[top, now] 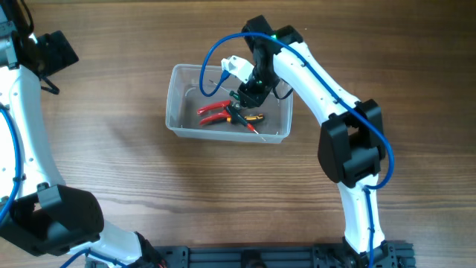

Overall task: Pack container
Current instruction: 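Carry the green screwdriver with the right gripper into the container and release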

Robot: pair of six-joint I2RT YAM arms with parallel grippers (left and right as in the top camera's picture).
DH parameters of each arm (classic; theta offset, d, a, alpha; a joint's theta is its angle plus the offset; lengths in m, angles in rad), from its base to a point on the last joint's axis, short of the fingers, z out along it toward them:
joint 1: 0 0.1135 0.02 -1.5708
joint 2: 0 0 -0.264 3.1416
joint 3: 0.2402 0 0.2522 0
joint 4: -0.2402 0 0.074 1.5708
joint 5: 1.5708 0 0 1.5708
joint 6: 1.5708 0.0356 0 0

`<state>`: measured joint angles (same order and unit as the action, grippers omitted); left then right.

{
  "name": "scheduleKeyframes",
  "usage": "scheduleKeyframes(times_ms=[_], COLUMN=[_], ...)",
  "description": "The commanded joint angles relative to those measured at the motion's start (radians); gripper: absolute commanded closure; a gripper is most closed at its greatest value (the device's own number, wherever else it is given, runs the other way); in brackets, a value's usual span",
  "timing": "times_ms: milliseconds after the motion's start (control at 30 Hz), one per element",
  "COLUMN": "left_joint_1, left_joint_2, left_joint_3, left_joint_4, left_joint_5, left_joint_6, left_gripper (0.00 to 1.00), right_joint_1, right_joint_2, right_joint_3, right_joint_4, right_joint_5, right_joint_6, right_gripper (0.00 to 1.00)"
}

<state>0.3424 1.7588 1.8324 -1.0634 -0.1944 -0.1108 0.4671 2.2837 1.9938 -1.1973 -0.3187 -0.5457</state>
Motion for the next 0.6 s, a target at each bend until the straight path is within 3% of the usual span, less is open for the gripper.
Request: scheduleKeyframes(times_ms=[0, 533, 567], left_joint_1=[0.003, 0.003, 0.003], left_joint_2=[-0.010, -0.010, -0.010], left_joint_3=[0.013, 0.013, 0.013], left_joint_4=[0.000, 0.000, 0.000], left_joint_5=[-0.005, -0.005, -0.005], left_joint_6=[-0.010, -0.010, -0.010], left_gripper=[0.00, 0.00, 0.00], right_joint_1=[0.007, 0.153, 0.158], right_joint_2=[0.020, 0.020, 0.020], right_joint_3=[-0.004, -0.133, -0.133], right_joint_4=[-0.008, 0.001, 0.005], right_joint_5=[-0.059, -0.060, -0.051], right_joint_6=[0.029, 0.026, 0.027], right_gripper=[0.95, 0.95, 0.89])
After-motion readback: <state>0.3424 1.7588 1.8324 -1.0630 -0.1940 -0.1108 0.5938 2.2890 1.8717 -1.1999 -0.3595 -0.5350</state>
